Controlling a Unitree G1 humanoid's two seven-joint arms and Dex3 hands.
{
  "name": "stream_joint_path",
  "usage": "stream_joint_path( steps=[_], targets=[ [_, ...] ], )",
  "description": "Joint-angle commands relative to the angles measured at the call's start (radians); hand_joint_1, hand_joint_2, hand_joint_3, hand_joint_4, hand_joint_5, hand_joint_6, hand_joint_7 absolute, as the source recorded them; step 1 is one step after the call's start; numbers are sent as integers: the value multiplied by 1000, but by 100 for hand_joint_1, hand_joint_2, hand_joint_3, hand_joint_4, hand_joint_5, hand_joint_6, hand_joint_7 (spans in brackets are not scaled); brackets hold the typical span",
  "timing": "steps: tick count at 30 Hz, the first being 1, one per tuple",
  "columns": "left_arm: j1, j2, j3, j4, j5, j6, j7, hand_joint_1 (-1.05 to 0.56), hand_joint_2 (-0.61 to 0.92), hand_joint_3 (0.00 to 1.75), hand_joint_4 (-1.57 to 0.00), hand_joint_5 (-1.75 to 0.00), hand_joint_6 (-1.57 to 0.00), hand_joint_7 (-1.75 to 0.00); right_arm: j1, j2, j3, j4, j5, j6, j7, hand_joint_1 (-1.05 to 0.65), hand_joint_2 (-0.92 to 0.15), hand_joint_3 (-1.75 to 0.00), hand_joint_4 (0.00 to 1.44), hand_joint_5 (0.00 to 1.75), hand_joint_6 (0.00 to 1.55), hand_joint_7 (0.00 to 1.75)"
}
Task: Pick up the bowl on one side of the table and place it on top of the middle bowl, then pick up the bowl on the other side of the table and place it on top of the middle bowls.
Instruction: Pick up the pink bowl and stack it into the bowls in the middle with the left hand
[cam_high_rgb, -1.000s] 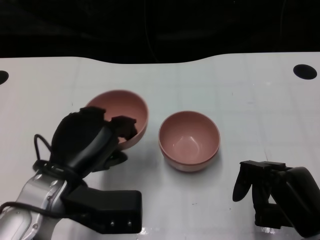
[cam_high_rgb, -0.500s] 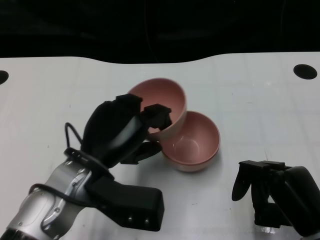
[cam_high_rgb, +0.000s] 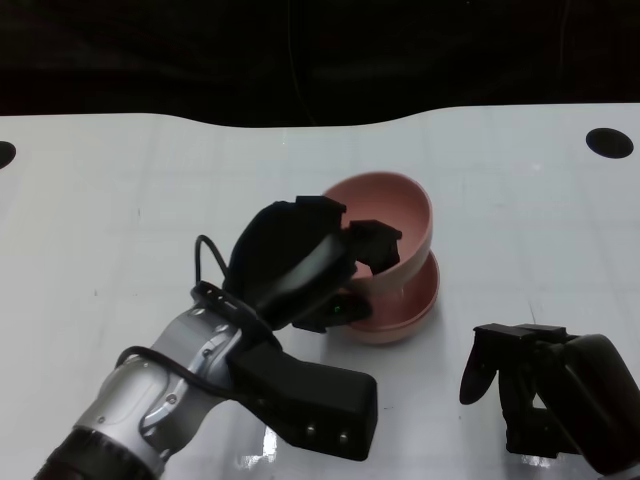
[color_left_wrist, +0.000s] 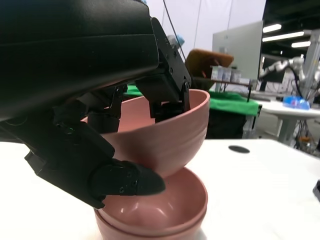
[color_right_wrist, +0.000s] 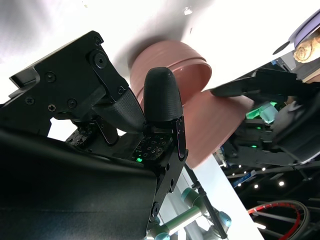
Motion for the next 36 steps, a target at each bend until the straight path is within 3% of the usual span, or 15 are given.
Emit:
stream_joint_path(
  steps=[1, 8, 9, 11, 13, 14, 15, 16, 18, 23, 30, 36],
  targets=[
    [-24, 3, -12, 20, 11, 15, -7, -22, 78, 26, -84, -152, -92, -96, 2, -6, -1, -6, -1, 9, -3, -11, -15, -161, 96, 175, 87, 150],
    [-38, 0, -29, 44, 11, 20, -22, -22, 80, 23, -84, -153, -91, -97, 0, -11, 2, -3, -3, 8, -9, -11, -15, -161, 96, 175, 86, 151],
    [-47, -2, -38, 61, 13, 21, -36, -23, 83, 21, -82, -135, -87, -87, -1, -13, 2, 1, -5, 4, -12, -12, -14, -160, 96, 175, 86, 148],
    [-58, -5, -49, 80, 13, 22, -49, -24, 86, 19, -82, -125, -87, -80, -2, -16, 2, 4, -7, 1, -16, -12, -14, -159, 96, 175, 86, 146],
    [-61, -4, -53, 84, 10, 22, -48, -25, 87, 17, -82, -121, -87, -77, -2, -16, 2, 4, -7, 1, -16, -12, -14, -159, 96, 175, 86, 145],
    [-66, 8, -69, 69, 24, 47, -115, -25, 87, 17, -82, -121, -87, -77, -1, -15, 3, -1, -6, 2, -13, -12, -14, -159, 96, 175, 86, 144],
    [-69, 18, -82, 55, 34, 67, -170, -38, 90, 21, -66, -77, -68, -43, -1, -14, 3, -4, -4, 4, -10, -12, -15, -159, 95, 175, 86, 143],
    [-70, 25, -91, 43, 40, 81, -211, -44, 91, 23, -64, -53, -63, -25, 0, -14, 3, -8, -4, 6, -9, -13, -15, -159, 95, 175, 85, 142],
    [-68, 30, -96, 28, 42, 95, -244, -52, 92, 25, -59, -30, -57, -9, 0, -14, 4, -8, -5, 6, -9, -13, -15, -159, 95, 175, 85, 141],
    [-67, 37, -105, 8, 59, 124, -285, -61, 92, 29, -48, -18, -47, 0, 0, -15, 2, -8, 3, 5, -3, -12, -15, -159, 95, 175, 86, 140],
    [-47, 63, -99, -74, 61, 179, -388, -83, 92, 46, -21, -3, -22, 0, 2, -15, 3, -14, 2, 12, 3, -12, -15, -160, 96, 175, 87, 140],
    [-17, 101, -68, -175, 27, 193, -445, -88, 92, 46, -11, 0, -15, 0, 3, -15, 3, -15, -6, 16, -2, -12, -15, -160, 96, 175, 88, 142]
  ],
)
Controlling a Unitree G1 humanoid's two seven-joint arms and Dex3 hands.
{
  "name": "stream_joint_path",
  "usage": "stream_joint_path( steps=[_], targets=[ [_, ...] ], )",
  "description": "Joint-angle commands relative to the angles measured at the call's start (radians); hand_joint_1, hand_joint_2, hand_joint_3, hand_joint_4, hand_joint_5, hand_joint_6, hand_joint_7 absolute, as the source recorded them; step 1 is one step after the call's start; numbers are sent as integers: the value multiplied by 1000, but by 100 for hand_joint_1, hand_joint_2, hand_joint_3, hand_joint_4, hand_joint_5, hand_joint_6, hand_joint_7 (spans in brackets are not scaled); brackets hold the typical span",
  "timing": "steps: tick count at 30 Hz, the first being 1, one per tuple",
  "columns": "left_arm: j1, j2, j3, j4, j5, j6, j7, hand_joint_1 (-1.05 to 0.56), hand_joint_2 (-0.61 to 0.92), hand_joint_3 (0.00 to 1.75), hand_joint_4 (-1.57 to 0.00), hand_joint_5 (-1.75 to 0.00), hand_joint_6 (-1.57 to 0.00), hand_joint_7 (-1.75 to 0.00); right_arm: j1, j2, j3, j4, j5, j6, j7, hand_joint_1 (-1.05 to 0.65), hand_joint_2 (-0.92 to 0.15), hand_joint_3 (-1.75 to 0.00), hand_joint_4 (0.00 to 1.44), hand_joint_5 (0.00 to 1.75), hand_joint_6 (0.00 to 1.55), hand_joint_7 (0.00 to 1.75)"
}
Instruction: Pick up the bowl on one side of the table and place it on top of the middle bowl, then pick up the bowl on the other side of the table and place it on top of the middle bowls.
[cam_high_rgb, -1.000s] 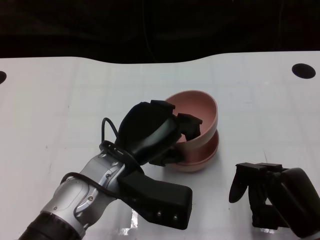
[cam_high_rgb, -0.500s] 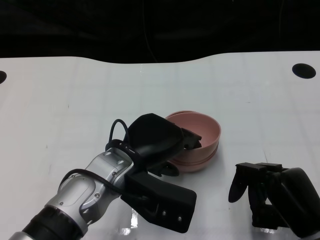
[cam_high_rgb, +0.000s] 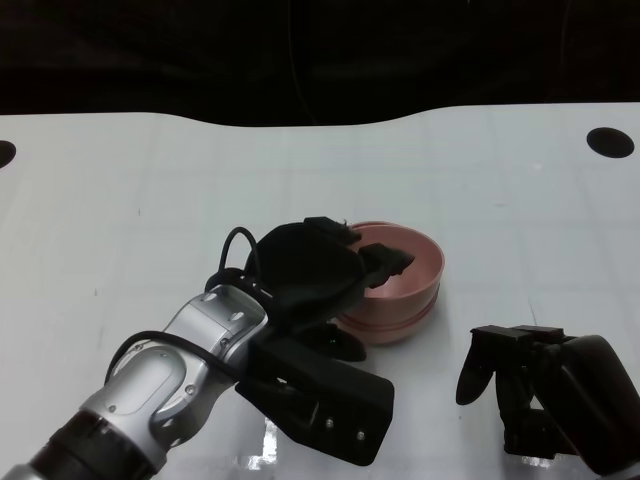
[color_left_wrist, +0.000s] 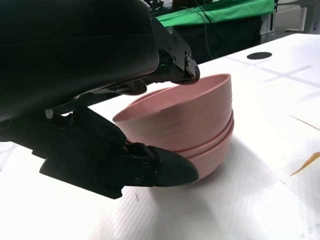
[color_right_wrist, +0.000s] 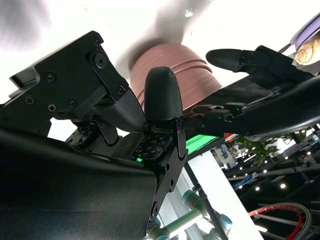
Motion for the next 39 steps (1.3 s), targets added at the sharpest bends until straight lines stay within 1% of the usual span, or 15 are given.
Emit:
stream_joint_path(
  steps=[1, 8, 12, 17, 19, 20, 21, 22, 24, 26, 27, 33, 34, 36, 39],
  targets=[
    [23, 36, 31, -61, -20, 15, -36, -89, 92, 46, -11, 0, -15, 0, 4, -13, -6, -11, -3, 8, -2, -12, -15, -160, 96, 175, 88, 142],
    [52, 59, 53, -118, -29, 23, -45, -89, 92, 45, -7, 0, -12, 0, 2, -12, -6, -6, -4, 6, -9, -12, -14, -160, 96, 175, 87, 140],
    [94, 82, 95, -160, -57, -7, -6, -88, 92, 45, -8, -1, -13, 0, -1, -11, -4, -3, -8, 5, -13, -12, -13, -161, 96, 175, 88, 137],
    [104, 82, 107, -166, -61, -18, -4, -87, 92, 46, -9, -1, -13, -1, -2, -10, -5, -3, -10, 4, -14, -12, -13, -162, 96, 175, 89, 136],
    [137, 88, 131, -184, -78, -36, 28, -85, 92, 47, -12, -3, -15, -2, -1, -8, -5, -3, -9, 4, -15, -12, -13, -162, 96, 175, 90, 136],
    [184, 79, 165, -182, -113, -75, 108, -85, 92, 47, -13, -4, -16, -2, 0, -8, -4, -2, -9, 2, -16, -12, -13, -162, 96, 175, 90, 137],
    [223, 69, 195, -176, -144, -116, 183, -73, 92, 42, -25, -12, -26, -7, 0, -8, -4, 0, -11, 0, -19, -11, -13, -162, 96, 175, 89, 139],
    [256, 62, 222, -165, -172, -161, 256, -68, 92, 39, -24, -26, -31, -7, 0, -8, -3, 2, -9, -1, -19, -11, -14, -162, 96, 175, 88, 140],
    [286, 58, 249, -146, -200, -219, 329, -60, 92, 36, -13, -70, -39, -7, 1, -7, -1, 4, -6, -1, -18, -11, -15, -162, 96, 175, 87, 142],
    [309, 52, 270, -131, -247, -266, 357, -57, 92, 36, -9, -83, -41, -7, 1, -7, -1, 5, -2, -2, -16, -11, -15, -161, 95, 175, 87, 142],
    [327, 47, 285, -125, -283, -295, 368, -54, 92, 35, -9, -95, -44, -9, 2, -8, 0, 6, -1, -2, -16, -11, -15, -161, 95, 175, 87, 143],
    [387, 33, 343, -83, -413, -450, 402, -47, 92, 33, -7, -120, -49, -15, 0, -9, 0, 16, -2, -14, -23, -11, -15, -161, 95, 175, 86, 144],
    [397, 27, 354, -72, -443, -480, 404, -45, 92, 32, -11, -130, -50, -29, 2, -7, -1, 14, -1, -11, -21, -12, -15, -161, 95, 175, 85, 146],
    [416, 13, 372, -44, -515, -541, 392, -43, 92, 32, -15, -137, -35, -73, 1, -6, 0, 21, 2, -15, -23, -12, -15, -160, 95, 175, 85, 148],
    [434, -9, 386, -18, -619, -591, 351, -40, 92, 32, -22, -140, -34, -94, 1, -5, -1, 25, 5, -17, -23, -12, -15, -161, 95, 175, 85, 148]
  ],
)
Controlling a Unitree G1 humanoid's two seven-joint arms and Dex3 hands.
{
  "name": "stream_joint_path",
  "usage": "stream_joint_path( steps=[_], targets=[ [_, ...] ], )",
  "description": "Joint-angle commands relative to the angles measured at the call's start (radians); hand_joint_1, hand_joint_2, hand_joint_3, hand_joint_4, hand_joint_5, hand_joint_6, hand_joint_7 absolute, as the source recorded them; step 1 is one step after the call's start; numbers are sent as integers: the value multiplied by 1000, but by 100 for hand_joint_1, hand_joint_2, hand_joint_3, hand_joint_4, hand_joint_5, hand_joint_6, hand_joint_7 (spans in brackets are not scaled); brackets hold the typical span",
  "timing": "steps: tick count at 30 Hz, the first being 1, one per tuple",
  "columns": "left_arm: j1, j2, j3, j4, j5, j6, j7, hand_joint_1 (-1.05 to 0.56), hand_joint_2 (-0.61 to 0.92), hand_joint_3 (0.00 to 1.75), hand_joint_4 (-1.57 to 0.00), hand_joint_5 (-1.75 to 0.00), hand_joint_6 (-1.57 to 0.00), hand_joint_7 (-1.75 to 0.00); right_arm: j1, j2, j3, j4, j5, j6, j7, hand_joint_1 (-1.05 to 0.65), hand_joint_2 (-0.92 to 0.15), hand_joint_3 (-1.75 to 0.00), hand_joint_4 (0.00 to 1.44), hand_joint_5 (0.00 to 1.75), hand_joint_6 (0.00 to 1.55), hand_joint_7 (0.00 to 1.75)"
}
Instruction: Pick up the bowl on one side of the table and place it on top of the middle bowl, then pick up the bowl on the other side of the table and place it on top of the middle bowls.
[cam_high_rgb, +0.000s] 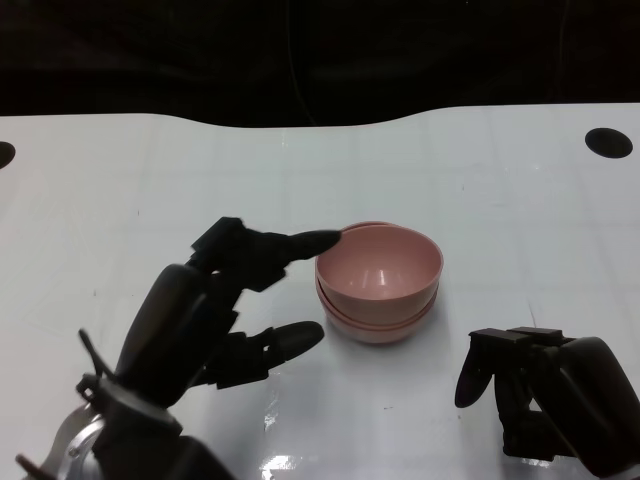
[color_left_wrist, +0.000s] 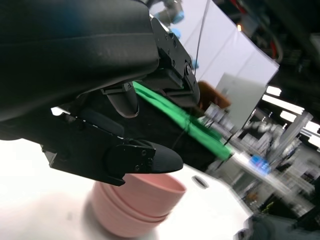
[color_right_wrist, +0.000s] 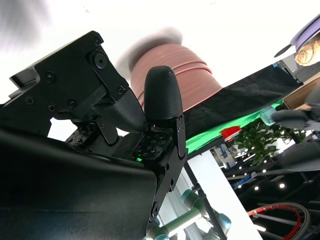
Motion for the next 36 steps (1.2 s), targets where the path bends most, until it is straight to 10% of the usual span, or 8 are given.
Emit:
stream_joint_path(
  steps=[1, 9, 16, 36],
  targets=[
    [32, -22, 23, 28, -143, -48, -57, -39, 92, 31, -25, -141, -35, -97, 3, -5, -6, 10, 21, -11, -7, -12, -15, -161, 95, 175, 85, 148],
    [112, -94, 53, 5, -437, -22, -235, -25, 90, 32, -51, -146, -49, -114, 2, -3, -9, 26, 41, -22, -7, -11, -15, -161, 95, 175, 84, 147],
    [173, -118, 91, -57, -531, 76, -324, -16, 57, 103, -69, -152, -66, -125, -4, 5, -5, 41, 58, -38, -11, -10, -15, -163, 94, 175, 85, 147],
    [163, -147, 195, 46, -599, 150, -511, -12, 40, 139, -88, -169, -80, -155, -18, 51, -15, 126, 135, -110, -12, -12, -13, -165, 93, 175, 86, 146]
  ],
)
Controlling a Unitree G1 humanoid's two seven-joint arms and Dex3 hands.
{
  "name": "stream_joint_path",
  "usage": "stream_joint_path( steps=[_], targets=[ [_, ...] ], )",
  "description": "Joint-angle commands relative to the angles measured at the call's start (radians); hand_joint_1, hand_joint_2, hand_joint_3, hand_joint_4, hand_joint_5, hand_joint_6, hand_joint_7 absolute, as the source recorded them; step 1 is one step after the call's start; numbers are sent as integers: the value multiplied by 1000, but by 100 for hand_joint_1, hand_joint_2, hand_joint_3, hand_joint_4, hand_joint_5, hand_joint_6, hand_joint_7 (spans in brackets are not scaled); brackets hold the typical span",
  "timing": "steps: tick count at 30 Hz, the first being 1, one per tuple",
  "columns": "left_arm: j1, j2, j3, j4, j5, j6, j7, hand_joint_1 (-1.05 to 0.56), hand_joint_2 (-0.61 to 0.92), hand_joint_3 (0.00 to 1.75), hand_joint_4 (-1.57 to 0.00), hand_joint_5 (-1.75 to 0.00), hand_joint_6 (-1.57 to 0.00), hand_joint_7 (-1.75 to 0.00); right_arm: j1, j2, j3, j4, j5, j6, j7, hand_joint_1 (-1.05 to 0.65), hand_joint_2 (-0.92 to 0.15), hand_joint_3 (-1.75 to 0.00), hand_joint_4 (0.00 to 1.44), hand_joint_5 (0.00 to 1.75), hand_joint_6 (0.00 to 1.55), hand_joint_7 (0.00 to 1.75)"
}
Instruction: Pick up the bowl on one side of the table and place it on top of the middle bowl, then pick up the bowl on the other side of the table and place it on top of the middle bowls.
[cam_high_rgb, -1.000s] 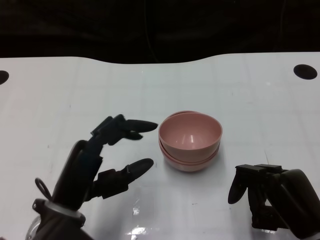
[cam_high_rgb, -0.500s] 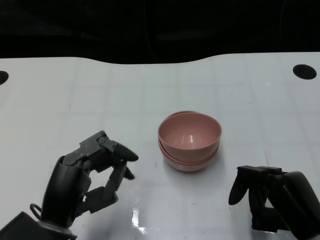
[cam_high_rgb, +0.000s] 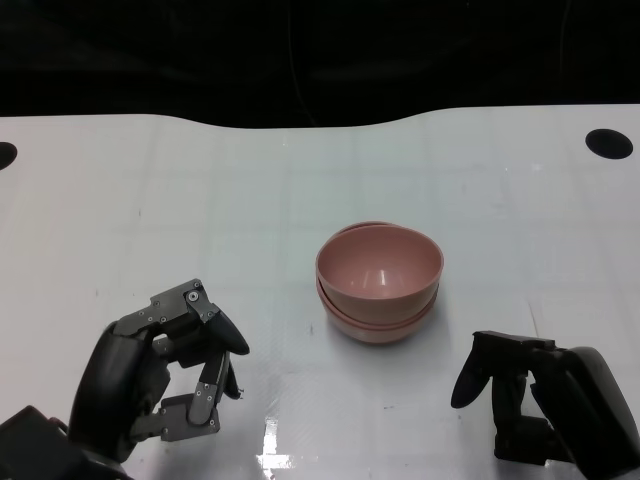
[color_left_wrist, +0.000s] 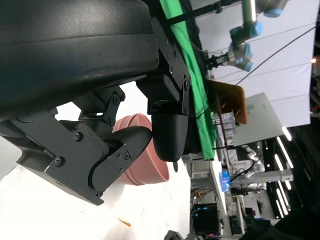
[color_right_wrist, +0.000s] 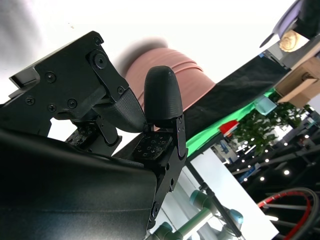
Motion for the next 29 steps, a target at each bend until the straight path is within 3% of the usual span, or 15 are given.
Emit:
stream_joint_path(
  steps=[1, 10, 20, 29],
  targets=[
    [0, -4, 20, 27, -11, -8, -26, -12, 41, 139, -89, -169, -80, -155, 4, 3, -14, 10, 31, -11, -2, -12, -12, -165, 93, 175, 86, 146],
    [20, -32, 34, 18, -11, 10, -46, -15, 40, 136, -91, -165, -81, -153, 16, -2, -18, 3, 46, -12, 11, -13, -12, -165, 92, 175, 86, 144],
    [64, -59, 30, -82, 1, 143, -14, -14, 34, 144, -90, -172, -83, -148, 23, -2, -19, 6, 55, -18, 22, -14, -11, -165, 93, 175, 87, 142],
    [44, -55, 44, -32, 32, 98, -24, -18, 34, 144, -88, -175, -81, -151, 28, -2, -20, 0, 66, -15, 35, -15, -12, -162, 93, 175, 88, 139]
  ],
)
